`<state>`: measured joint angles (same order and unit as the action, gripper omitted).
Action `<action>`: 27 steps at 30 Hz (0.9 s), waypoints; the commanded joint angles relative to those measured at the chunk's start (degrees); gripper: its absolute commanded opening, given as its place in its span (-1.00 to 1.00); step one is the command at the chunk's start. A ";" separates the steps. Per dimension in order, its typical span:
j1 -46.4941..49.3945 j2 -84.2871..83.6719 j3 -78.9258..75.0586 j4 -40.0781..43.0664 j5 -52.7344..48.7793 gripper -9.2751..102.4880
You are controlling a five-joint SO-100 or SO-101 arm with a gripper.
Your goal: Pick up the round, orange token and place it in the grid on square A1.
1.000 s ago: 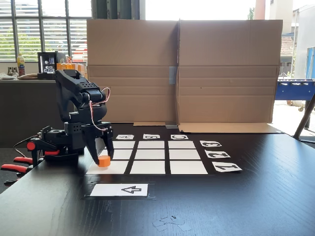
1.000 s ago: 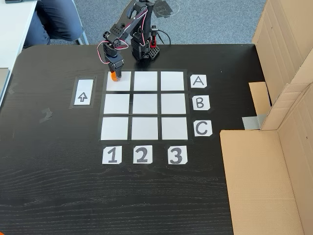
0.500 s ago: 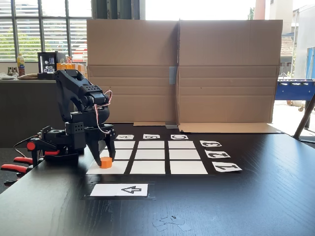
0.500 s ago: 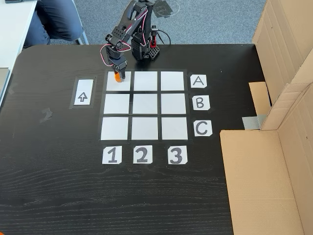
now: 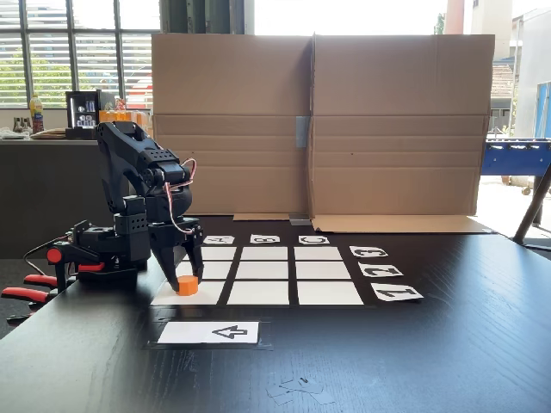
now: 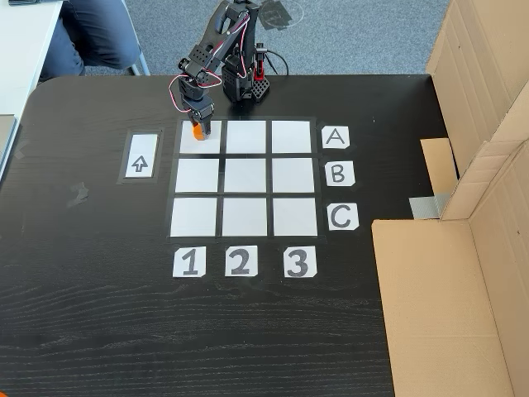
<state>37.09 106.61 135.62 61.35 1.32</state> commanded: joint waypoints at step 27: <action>5.80 15.73 0.62 -1.32 -0.26 -0.36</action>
<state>41.57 118.30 136.85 60.38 1.05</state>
